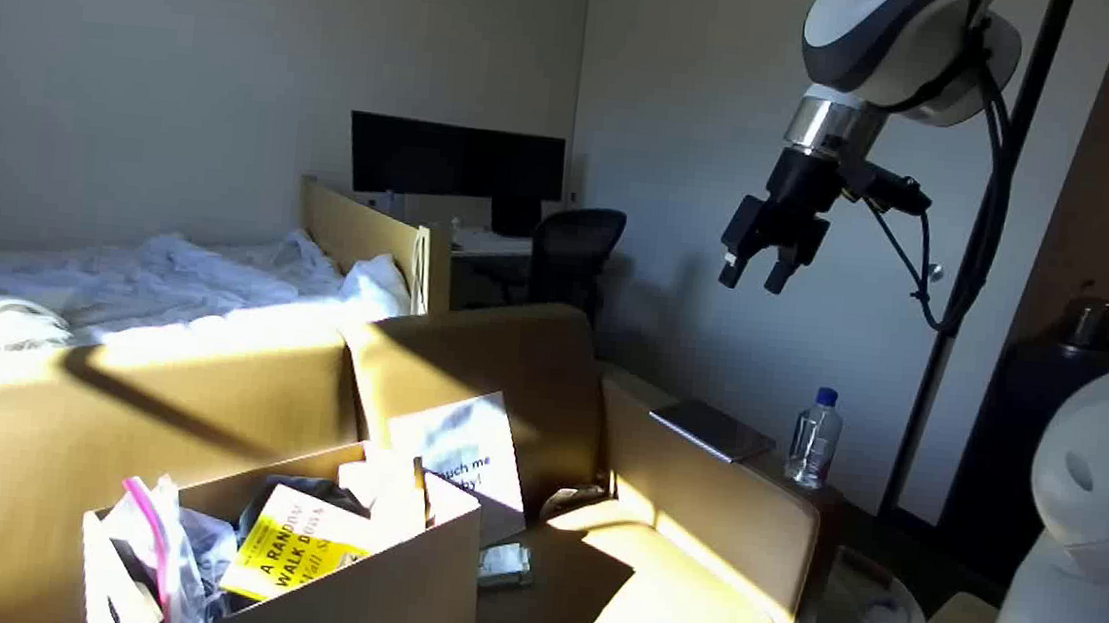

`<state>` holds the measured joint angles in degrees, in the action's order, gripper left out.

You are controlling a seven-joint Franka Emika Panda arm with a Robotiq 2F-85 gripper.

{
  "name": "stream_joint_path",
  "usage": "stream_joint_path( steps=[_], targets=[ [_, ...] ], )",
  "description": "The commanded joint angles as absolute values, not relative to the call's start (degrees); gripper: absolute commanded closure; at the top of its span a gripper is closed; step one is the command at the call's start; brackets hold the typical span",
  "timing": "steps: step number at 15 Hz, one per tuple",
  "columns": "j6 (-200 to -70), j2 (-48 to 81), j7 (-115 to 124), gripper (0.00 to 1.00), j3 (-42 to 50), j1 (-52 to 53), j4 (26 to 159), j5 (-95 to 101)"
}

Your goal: Take the yellow book out of the white box and place it on the backrest of the sofa

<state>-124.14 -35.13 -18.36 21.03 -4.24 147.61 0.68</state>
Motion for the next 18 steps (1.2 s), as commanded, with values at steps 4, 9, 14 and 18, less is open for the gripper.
stream_joint_path(
  steps=[4,9,14,18],
  targets=[
    [-123.99,-34.78,-19.23,0.00,19.65,-5.76,147.50,-0.43],
    [-128.58,-34.35,-16.71,0.00,15.43,-3.22,148.39,-1.31],
    [-148.06,-27.70,-11.03,0.00,4.85,5.12,150.72,-3.69],
    [-167.75,-17.63,4.87,0.00,-6.32,4.26,146.84,-0.85]
  ],
)
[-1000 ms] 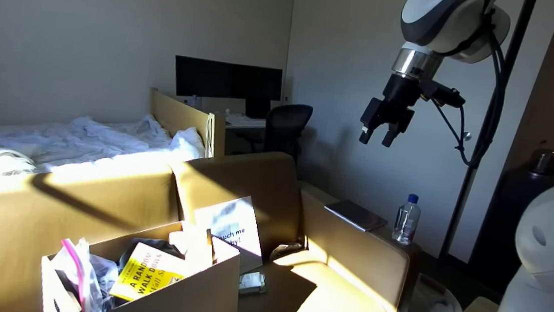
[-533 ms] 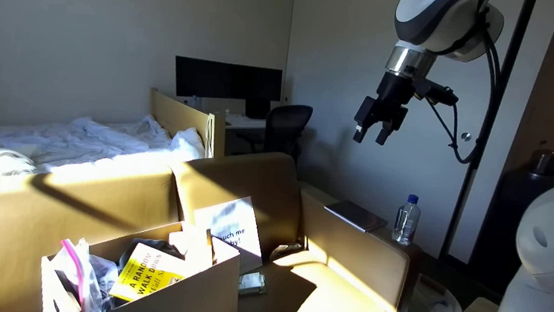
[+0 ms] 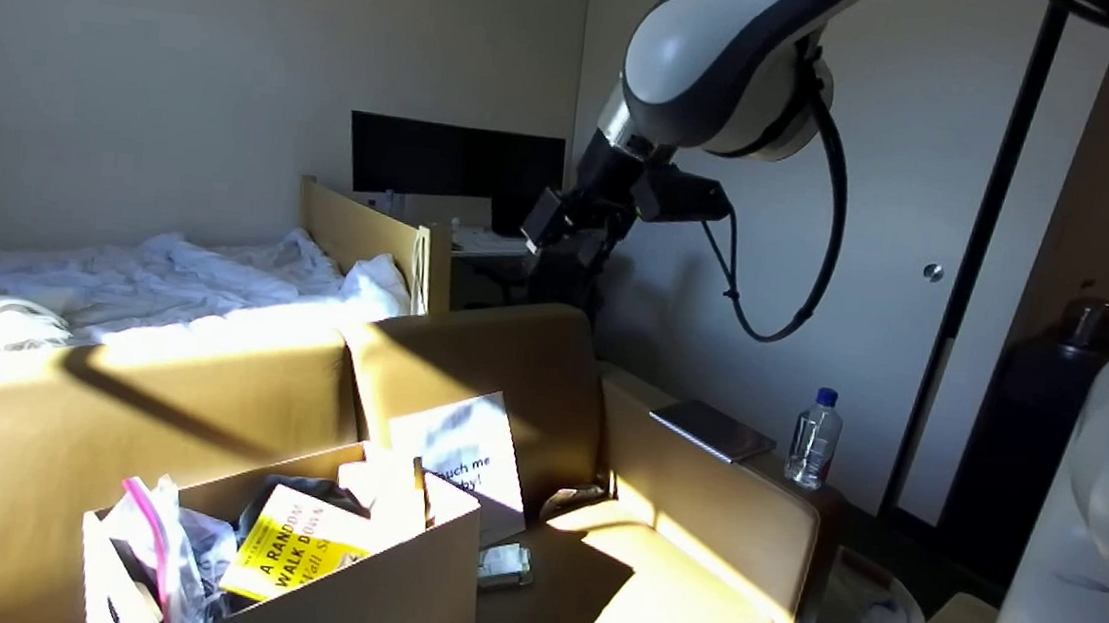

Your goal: Take the yellow book out of the white box and place it on the backrest of the sofa

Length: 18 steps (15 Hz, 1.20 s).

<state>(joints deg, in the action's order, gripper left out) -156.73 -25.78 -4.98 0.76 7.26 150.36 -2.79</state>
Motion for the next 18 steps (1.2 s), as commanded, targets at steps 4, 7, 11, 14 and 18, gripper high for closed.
stream_joint_path(
  steps=[4,7,11,14,18],
  targets=[
    [-162.37,-21.70,0.41,0.00,-3.47,6.73,149.02,-2.37],
    [-162.12,-22.49,0.11,0.00,-2.54,6.57,149.02,-2.45],
    [-154.03,-15.84,1.79,0.00,-8.20,3.41,139.34,5.42],
    [-142.61,-6.04,1.02,0.00,-9.77,5.48,128.30,6.25],
    [-128.91,7.81,0.76,0.00,-11.56,8.03,113.65,10.60]
  ],
)
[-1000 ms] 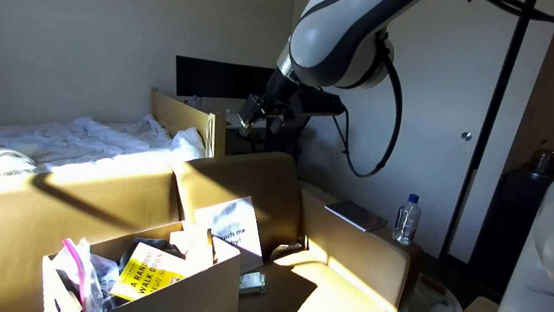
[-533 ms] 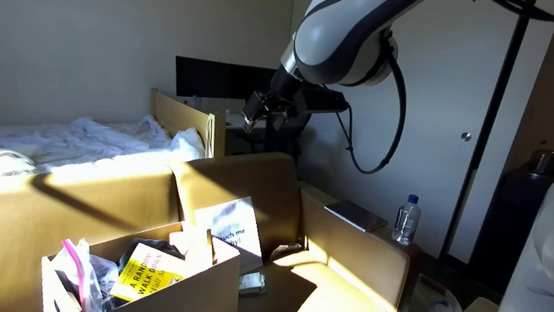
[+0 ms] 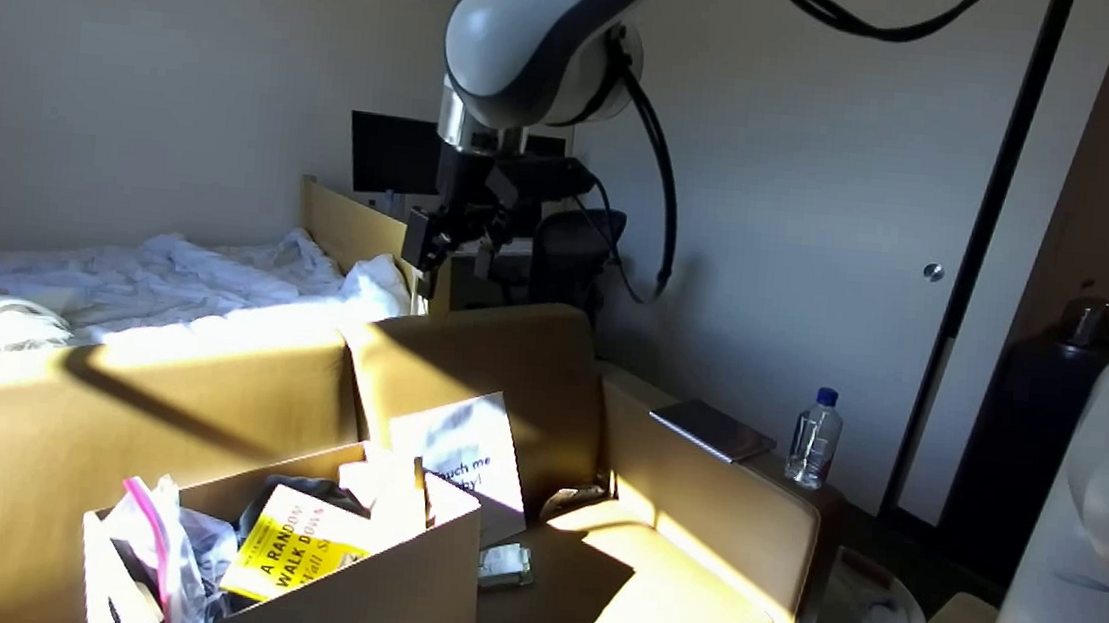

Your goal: Take the yellow book out of the white box and place it on the backrest of the sofa

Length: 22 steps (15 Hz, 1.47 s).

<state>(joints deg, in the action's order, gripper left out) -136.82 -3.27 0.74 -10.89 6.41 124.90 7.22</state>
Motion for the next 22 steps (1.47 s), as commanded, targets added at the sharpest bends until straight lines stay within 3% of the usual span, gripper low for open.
stream_joint_path(
  steps=[1,4,12,18,22],
  targets=[
    [-125.86,11.62,0.43,0.00,-11.57,9.00,110.02,11.63],
    [-125.61,22.16,-0.37,0.00,-12.11,12.58,102.56,9.90],
    [-143.68,38.33,12.09,0.00,-6.45,24.94,94.83,13.61],
    [-142.76,38.87,10.43,0.00,-6.62,25.21,94.20,11.99],
    [-140.24,46.43,6.13,0.00,-10.07,21.36,85.20,5.33]
  ],
)
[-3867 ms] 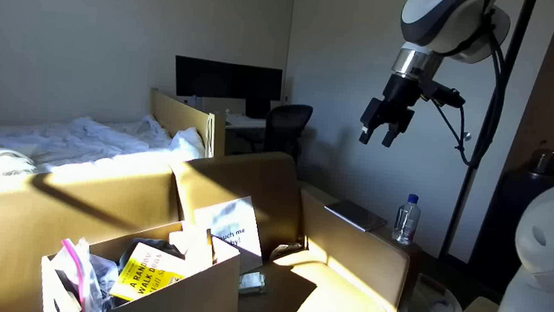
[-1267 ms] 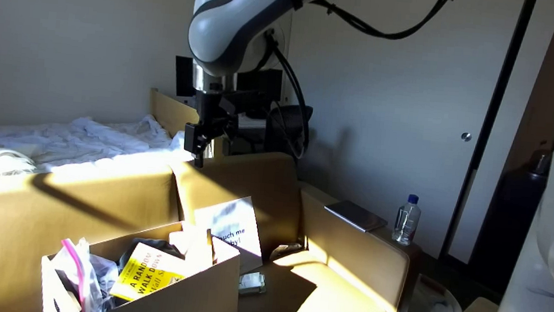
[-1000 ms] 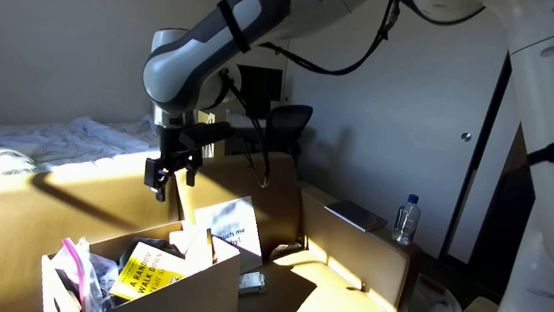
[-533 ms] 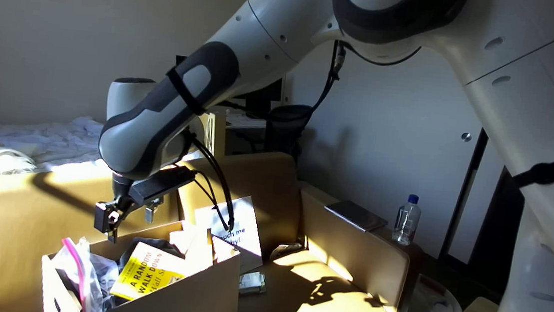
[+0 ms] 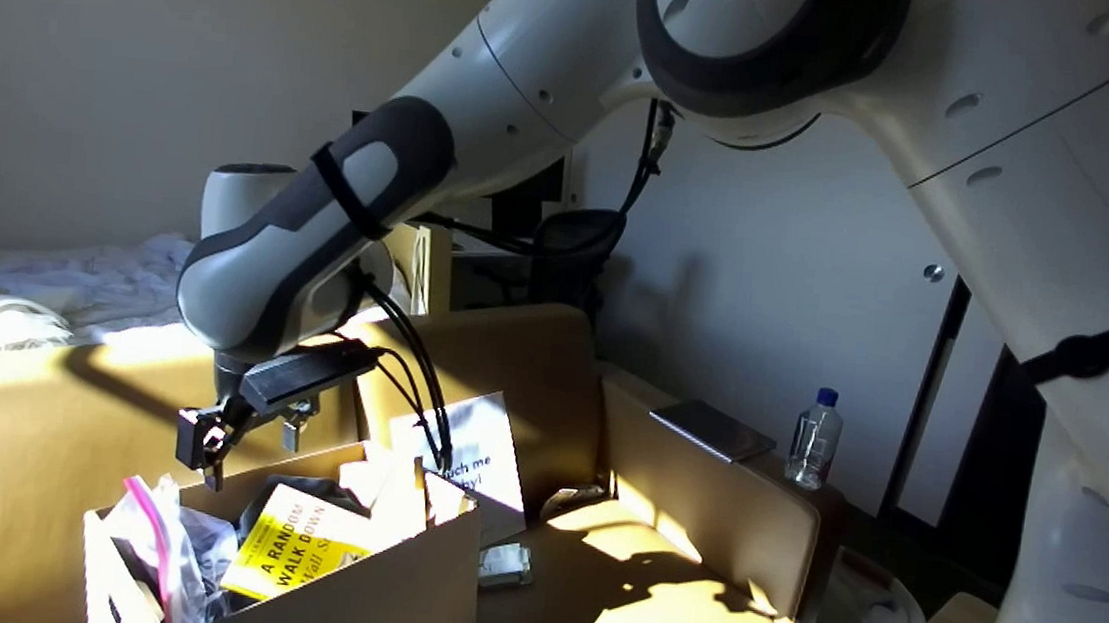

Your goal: Take the yellow book out of the white box and place it on the backrest of the sofa

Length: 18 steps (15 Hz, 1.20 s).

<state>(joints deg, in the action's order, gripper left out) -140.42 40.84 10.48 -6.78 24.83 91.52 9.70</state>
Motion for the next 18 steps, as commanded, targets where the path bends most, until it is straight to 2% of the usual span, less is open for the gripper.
stream_joint_path(
  steps=[1,7,12,16,18],
  targets=[
    [-142.55,48.61,3.17,0.00,-12.34,18.90,83.53,2.06],
    [-140.77,60.90,10.88,0.00,-7.98,20.62,69.72,-0.74],
    [-130.93,68.74,14.53,0.00,-7.10,24.79,60.94,0.05],
    [-129.48,72.12,21.43,0.00,-3.17,29.88,55.89,2.06],
    [-130.65,73.99,27.44,0.00,2.06,33.80,53.06,5.51]
  ],
)
